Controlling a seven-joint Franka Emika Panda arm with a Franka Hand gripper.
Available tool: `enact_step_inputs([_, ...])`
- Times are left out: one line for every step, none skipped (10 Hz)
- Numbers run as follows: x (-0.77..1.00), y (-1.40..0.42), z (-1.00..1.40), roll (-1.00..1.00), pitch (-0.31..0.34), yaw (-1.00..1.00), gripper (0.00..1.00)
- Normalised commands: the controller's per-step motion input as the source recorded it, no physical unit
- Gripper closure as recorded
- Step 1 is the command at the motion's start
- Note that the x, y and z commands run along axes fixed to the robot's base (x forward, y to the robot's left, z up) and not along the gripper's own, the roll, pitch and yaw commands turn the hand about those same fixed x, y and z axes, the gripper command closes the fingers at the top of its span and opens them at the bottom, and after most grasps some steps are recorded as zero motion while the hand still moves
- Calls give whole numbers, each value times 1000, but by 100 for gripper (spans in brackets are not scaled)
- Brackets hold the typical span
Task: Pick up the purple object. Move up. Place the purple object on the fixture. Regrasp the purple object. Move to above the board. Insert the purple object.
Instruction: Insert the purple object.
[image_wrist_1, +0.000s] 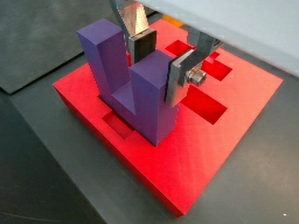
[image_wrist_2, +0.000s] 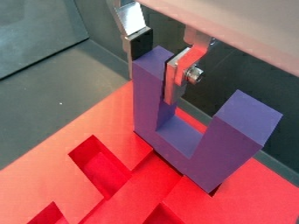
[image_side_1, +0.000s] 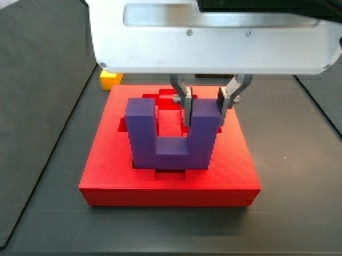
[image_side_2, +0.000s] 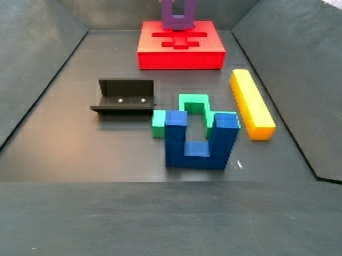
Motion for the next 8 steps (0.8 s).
enact_step_inputs([129,0,-220,0,0,0,100])
enact_step_inputs([97,0,-329,-46,0,0,100])
enact_step_inputs([66,0,-489,-81,-10,0,100])
enact_step_inputs([0,0,-703,-74,0,0,100])
enact_step_inputs([0,0,-811,-54,0,0,100])
enact_step_inputs([0,0,-886,-24,0,0,100])
enact_step_inputs([0,0,-914,-3,1,0,100])
enact_step_inputs([0,0,-417,46,7,49,100])
